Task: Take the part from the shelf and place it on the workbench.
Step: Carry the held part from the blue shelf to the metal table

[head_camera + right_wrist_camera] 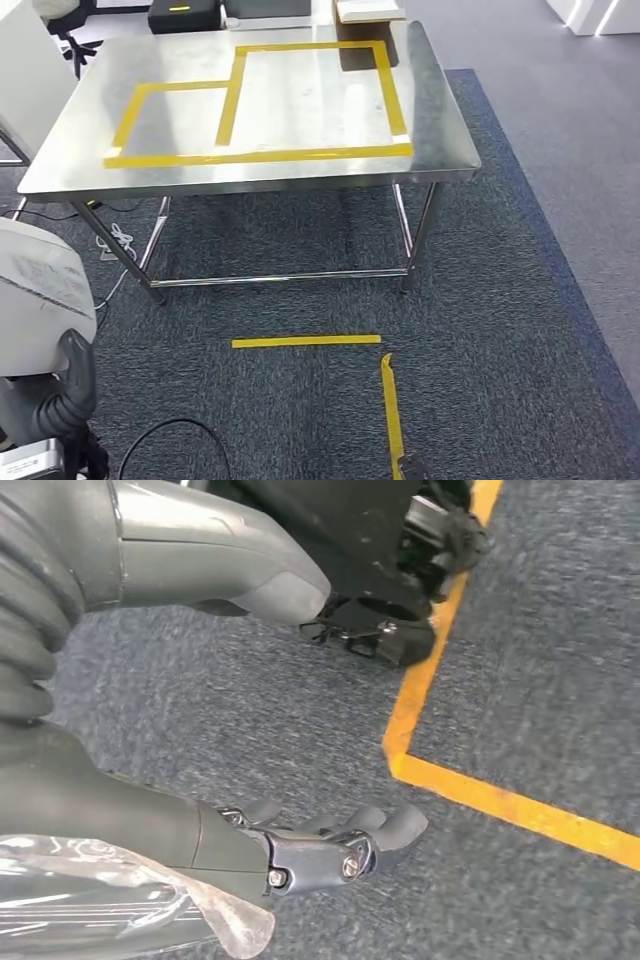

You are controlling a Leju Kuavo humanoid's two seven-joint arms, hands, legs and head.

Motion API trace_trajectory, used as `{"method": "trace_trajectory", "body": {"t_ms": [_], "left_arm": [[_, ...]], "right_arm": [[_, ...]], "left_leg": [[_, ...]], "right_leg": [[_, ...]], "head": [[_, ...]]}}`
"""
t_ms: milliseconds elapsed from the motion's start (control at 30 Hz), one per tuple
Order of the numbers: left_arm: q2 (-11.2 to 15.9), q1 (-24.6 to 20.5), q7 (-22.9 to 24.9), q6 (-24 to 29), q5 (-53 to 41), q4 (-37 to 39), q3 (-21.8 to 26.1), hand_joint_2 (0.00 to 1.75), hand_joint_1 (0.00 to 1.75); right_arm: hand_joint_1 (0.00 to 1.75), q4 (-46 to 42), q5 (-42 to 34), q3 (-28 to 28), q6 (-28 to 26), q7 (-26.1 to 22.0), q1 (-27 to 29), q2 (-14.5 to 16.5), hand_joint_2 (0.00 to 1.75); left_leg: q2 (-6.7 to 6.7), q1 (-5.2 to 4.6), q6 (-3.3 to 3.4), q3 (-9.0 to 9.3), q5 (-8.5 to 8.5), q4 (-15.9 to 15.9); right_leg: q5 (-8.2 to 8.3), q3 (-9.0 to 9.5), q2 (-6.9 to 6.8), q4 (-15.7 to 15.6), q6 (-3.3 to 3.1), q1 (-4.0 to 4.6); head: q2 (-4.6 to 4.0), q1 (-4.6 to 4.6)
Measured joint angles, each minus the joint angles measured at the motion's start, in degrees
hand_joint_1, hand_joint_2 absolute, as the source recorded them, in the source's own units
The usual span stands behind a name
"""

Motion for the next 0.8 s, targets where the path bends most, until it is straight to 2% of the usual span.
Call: {"method": "trace_trajectory", "body": {"t_ms": [67, 100, 133, 167, 200, 233, 267, 333, 400, 467, 500, 567, 600, 633, 667, 700, 733, 767, 800], "left_arm": [[-0.05, 0.08, 0.00, 0.06, 0.11, 0.01, 0.00, 1.75, 1.75], [-0.08, 0.20, 0.00, 0.11, 0.20, 0.02, 0.00, 1.75, 1.75], [-0.11, 0.34, 0.00, 0.16, 0.30, 0.02, 0.01, 1.75, 1.75], [-0.13, 0.45, -0.02, 0.20, 0.39, 0.01, 0.01, 1.75, 1.75], [-0.14, 0.53, -0.03, 0.23, 0.53, 0.01, 0.02, 1.75, 1.75], [-0.16, 0.57, -0.07, 0.27, 0.66, 0.00, 0.03, 1.75, 1.75], [-0.20, 0.59, -0.11, 0.32, 0.80, -0.01, 0.03, 1.75, 1.75], [-0.32, 0.59, -0.26, 0.46, 1.08, -0.11, 0.06, 1.75, 1.75], [-0.43, 0.69, -0.41, 0.57, 1.33, -0.26, 0.11, 1.75, 1.75], [-0.55, 0.81, -0.56, 0.61, 1.52, -0.36, 0.19, 1.75, 1.75], [-0.65, 0.83, -0.67, 0.61, 1.65, -0.40, 0.22, 1.75, 1.75], [-0.85, 0.84, -0.85, 0.61, 1.89, -0.44, 0.25, 1.75, 1.75], [-0.90, 0.86, -0.90, 0.61, 1.97, -0.44, 0.25, 1.75, 1.75], [-0.92, 0.88, -0.94, 0.61, 1.98, -0.44, 0.26, 1.75, 1.75], [-0.93, 0.89, -0.97, 0.61, 1.98, -0.44, 0.26, 1.75, 1.75], [-0.95, 0.90, -0.99, 0.60, 1.99, -0.44, 0.26, 1.75, 1.75], [-0.97, 0.89, -1.01, 0.59, 1.99, -0.44, 0.26, 1.75, 1.75], [-0.97, 0.87, -1.01, 0.57, 1.99, -0.44, 0.27, 1.75, 1.75], [-0.97, 0.83, -1.01, 0.55, 1.99, -0.44, 0.28, 1.75, 1.75]], "right_arm": [[0.00, 0.00, -0.01, -0.08, -0.14, 0.04, 0.12, -0.01, 1.75], [0.00, 0.00, -0.01, -0.13, -0.23, 0.05, 0.23, -0.02, 1.75], [0.00, 0.00, -0.02, -0.18, -0.32, 0.05, 0.34, -0.03, 1.75], [0.00, 0.00, -0.02, -0.22, -0.39, 0.01, 0.42, -0.04, 1.75], [0.00, 0.00, -0.01, -0.25, -0.43, -0.06, 0.47, -0.04, 1.75], [0.00, 0.00, -0.01, -0.25, -0.45, -0.12, 0.49, -0.03, 1.75], [0.00, 0.00, -0.01, -0.26, -0.48, -0.18, 0.48, -0.03, 1.75], [0.00, 0.00, -0.01, -0.29, -0.58, -0.22, 0.43, -0.02, 1.75], [0.00, 0.01, 0.00, -0.33, -0.64, -0.26, 0.42, -0.02, 1.75], [0.00, 0.02, 0.01, -0.34, -0.67, -0.28, 0.35, -0.01, 1.75], [0.00, 0.02, 0.02, -0.34, -0.68, -0.28, 0.25, -0.02, 1.75], [0.00, 0.02, 0.06, -0.35, -0.72, -0.28, 0.18, -0.03, 1.75], [0.00, 0.02, 0.08, -0.35, -0.73, -0.27, 0.30, -0.04, 1.75], [0.00, 0.02, 0.10, -0.36, -0.73, -0.26, 0.49, -0.04, 1.75], [0.00, 0.02, 0.11, -0.36, -0.73, -0.25, 0.70, -0.04, 1.75], [0.00, 0.03, 0.11, -0.36, -0.73, -0.25, 0.87, -0.04, 1.75], [0.00, 0.04, 0.12, -0.36, -0.73, -0.25, 0.96, -0.04, 1.75], [0.00, 0.09, 0.13, -0.36, -0.72, -0.25, 0.99, -0.04, 1.75], [0.00, 0.15, 0.13, -0.36, -0.70, -0.25, 0.97, -0.04, 1.75]], "left_leg": [[1.32, 0.17, -0.52, -3.45, -3.17, 7.38], [1.55, 0.28, -0.67, -5.09, -4.10, 10.57], [1.64, 0.35, -0.72, -5.96, -3.99, 12.05], [1.68, 0.39, -0.67, -5.79, -2.82, 11.37], [1.72, 0.41, -0.52, -4.63, -0.86, 8.70], [1.89, 0.36, -0.24, -2.88, 1.28, 4.84], [2.10, 0.20, 0.08, -1.12, 2.56, 1.17], [2.40, -0.12, 0.77, 0.96, 2.90, -3.20], [2.20, -0.21, 1.44, 1.52, 2.27, -4.18], [1.97, -0.05, 2.10, 2.32, 2.22, -4.68], [1.91, 0.04, 2.37, 2.72, 2.15, -4.79], [1.87, 0.01, 2.78, 3.06, 1.71, -4.84], [1.81, -0.06, 2.89, 3.22, 1.37, -4.84], [1.71, -0.13, 2.93, 3.53, 0.99, -4.84], [1.59, -0.18, 2.91, 4.03, 0.56, -4.83], [1.49, -0.21, 2.84, 4.70, 0.06, -4.83], [1.43, -0.23, 2.72, 5.47, -0.49, -4.83], [1.41, -0.27, 2.53, 6.16, -1.07, -4.81], [1.37, -0.30, 2.26, 6.60, -1.62, -4.77]], "right_leg": [[-0.26, 0.26, -0.51, -0.02, -0.42, 0.05], [-0.40, 0.36, -0.76, -0.02, -0.49, 0.06], [-0.54, 0.51, -0.95, -0.02, -0.48, 0.07], [-0.70, 0.74, -1.10, -0.02, -0.43, 0.08], [-0.89, 1.04, -1.19, -0.02, -0.35, 0.08], [-1.11, 1.29, -1.26, -0.05, -0.21, 0.07], [-1.42, 1.48, -1.32, -0.04, 0.04, 0.18], [-1.81, 1.72, -1.48, -0.19, 0.76, 0.32], [-1.60, 2.30, -1.67, -0.15, 1.70, 0.33], [-2.28, 2.23, -1.50, 1.01, 2.36, 0.23], [-3.36, 1.20, -1.26, 2.87, 2.56, 0.19], [-6.18, -3.19, -0.75, 9.81, 2.77, 0.18], [-7.16, -5.72, -0.63, 13.27, 2.85, 0.19], [-7.32, -7.63, -0.58, 15.32, 2.87, 0.20], [-6.29, -8.48, -0.57, 15.26, 2.84, 0.21], [-4.19, -8.26, -0.57, 13.13, 2.78, 0.21], [-1.40, -7.27, -0.55, 9.54, 2.62, 0.21], [0.65, -6.21, -0.47, 6.12, 2.43, 0.26], [1.40, -5.25, -0.48, 3.39, 2.12, 0.38]], "head": [[0.00, -0.29], [0.00, -0.26], [0.00, -0.28], [0.00, -0.27], [0.00, -0.29], [0.00, -0.29], [0.00, -0.29], [0.00, -0.26], [0.00, -0.26], [0.00, -0.08], [0.00, 0.08], [0.00, 0.38], [0.00, 0.42], [0.00, 0.45], [0.00, 0.50], [0.00, 0.51], [0.00, 0.53], [0.00, 0.54], [0.00, 0.56]]}}
